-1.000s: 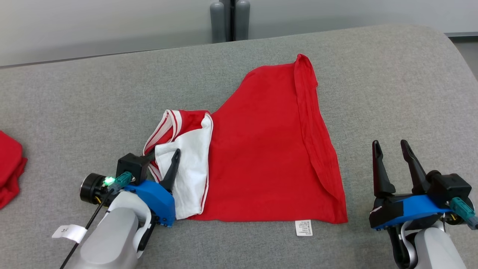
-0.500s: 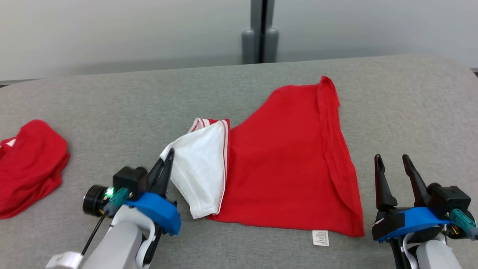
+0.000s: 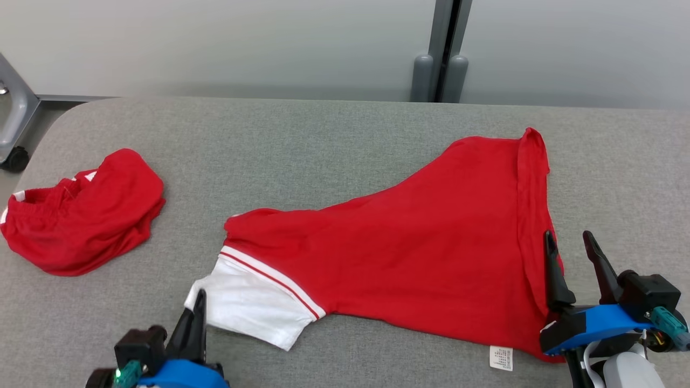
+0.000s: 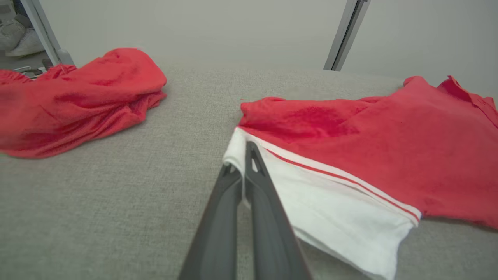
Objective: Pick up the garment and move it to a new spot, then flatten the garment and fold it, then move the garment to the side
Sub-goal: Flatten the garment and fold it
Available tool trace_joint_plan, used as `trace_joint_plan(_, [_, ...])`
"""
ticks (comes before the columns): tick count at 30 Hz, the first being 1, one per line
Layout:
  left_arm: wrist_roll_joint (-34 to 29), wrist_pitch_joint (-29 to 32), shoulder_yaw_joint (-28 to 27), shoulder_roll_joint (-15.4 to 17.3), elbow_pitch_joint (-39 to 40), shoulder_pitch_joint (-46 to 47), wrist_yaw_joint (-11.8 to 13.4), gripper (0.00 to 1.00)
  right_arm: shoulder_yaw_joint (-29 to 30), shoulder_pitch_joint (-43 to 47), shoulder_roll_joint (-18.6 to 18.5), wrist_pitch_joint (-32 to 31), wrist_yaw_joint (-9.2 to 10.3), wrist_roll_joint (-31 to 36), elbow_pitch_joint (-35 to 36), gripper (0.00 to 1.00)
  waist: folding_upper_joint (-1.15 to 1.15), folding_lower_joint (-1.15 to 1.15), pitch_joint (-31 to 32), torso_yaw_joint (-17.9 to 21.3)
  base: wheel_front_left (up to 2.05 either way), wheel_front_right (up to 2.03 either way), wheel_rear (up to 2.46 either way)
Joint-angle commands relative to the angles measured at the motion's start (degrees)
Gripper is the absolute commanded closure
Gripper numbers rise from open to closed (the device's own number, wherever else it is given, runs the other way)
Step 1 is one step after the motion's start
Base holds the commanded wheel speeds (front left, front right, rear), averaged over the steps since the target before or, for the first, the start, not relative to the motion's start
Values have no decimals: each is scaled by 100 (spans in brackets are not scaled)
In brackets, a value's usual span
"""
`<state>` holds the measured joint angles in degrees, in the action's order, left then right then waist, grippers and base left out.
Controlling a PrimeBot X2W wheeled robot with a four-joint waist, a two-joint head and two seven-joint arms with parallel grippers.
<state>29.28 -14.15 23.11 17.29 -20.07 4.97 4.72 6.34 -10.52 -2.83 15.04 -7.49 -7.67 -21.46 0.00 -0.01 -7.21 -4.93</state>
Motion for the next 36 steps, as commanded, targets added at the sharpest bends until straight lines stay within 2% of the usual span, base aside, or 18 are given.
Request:
trace_joint_plan(1, [57,11,-36,-17,72,-101,52,100,6,2,-11,21,-1,20,-25,0,0,1,-9,-24,0,0,0])
trace_joint_plan(7, [262,174,-45,-63,214,-577,183,100,43,-2,-11,21,-1,45,-57,0,0,1,26,-61,0,0,0])
trace_joint_plan(8, [266,168,-45,-51,231,-591,186,57,44,0,-11,21,-1,48,-65,0,0,1,32,-55,0,0,0])
trace_joint_plan(9, [234,139,-65,-31,250,-584,228,0,45,-3,-11,21,-1,49,-74,0,0,1,42,-48,0,0,0])
trace_joint_plan(13, [73,23,-150,35,323,-466,344,0,21,-9,-11,21,-1,69,-102,0,0,1,117,14,0,0,0])
trace_joint_plan(24, [-353,-109,-585,164,725,-135,400,0,-153,32,-29,21,-1,192,2,0,0,1,406,504,0,0,0])
trace_joint_plan(36, [-778,-112,-1053,13,750,-156,275,0,-315,364,-34,-43,-1,335,316,0,0,1,588,1000,0,0,0])
